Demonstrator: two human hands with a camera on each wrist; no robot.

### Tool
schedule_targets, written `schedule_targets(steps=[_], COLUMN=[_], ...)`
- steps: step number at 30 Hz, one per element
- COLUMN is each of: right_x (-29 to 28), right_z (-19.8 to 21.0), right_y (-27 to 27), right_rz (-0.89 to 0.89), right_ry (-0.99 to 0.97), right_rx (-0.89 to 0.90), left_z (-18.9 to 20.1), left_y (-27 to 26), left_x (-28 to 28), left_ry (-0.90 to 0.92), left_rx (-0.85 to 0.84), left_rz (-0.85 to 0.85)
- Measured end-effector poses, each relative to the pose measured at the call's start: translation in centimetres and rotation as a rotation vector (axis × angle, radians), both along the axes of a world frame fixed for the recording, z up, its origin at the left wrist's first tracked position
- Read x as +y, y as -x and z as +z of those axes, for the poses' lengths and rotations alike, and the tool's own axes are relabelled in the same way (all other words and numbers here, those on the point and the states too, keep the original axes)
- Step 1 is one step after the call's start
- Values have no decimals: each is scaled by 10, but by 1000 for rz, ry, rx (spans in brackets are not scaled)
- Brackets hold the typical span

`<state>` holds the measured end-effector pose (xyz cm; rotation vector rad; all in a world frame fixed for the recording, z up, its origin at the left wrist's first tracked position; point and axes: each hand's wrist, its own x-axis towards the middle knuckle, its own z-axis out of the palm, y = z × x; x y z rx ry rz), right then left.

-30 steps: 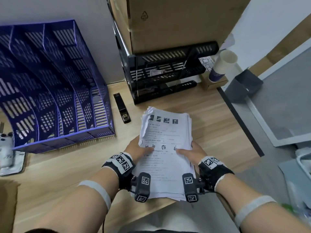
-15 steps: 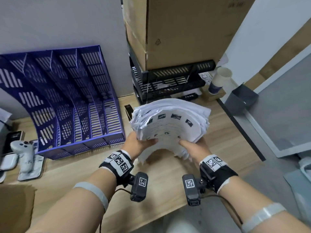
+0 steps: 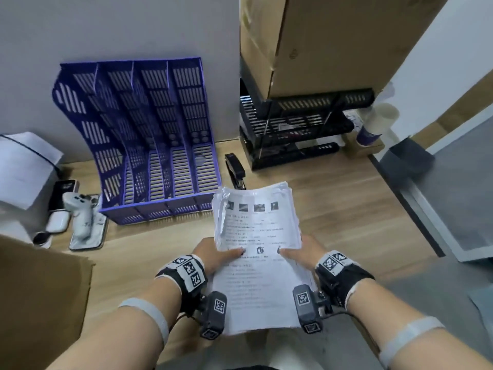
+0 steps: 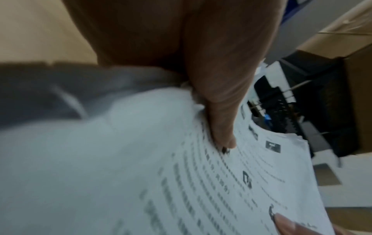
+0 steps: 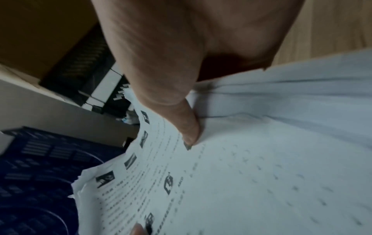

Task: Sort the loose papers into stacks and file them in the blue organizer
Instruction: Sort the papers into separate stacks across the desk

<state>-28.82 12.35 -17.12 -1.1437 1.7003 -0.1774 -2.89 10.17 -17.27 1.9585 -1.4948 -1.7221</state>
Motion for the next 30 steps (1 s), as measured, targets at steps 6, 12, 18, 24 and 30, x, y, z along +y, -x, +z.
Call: schedule_targets(steps=[6, 12, 18, 24, 30], right_x=[-1, -8, -4, 2, 1], right_z=[-33, -40, -30, -27, -26], right_y=[-46, -50, -50, -46, -35], right_rz=[64, -141, -27, -59, -108], right_ry=[6, 212, 83, 126, 111], right_rx=[55, 333, 277, 271, 316], left_z=[-26, -38, -30, -21, -19], left_y=[-56, -82, -68, -56, -41], left_x=[24, 33, 30, 28, 19], left_ry=[-56, 92, 203, 262, 290], left_rx=[-193, -187, -326, -392, -352], left_rz=[87, 382, 282, 192, 75])
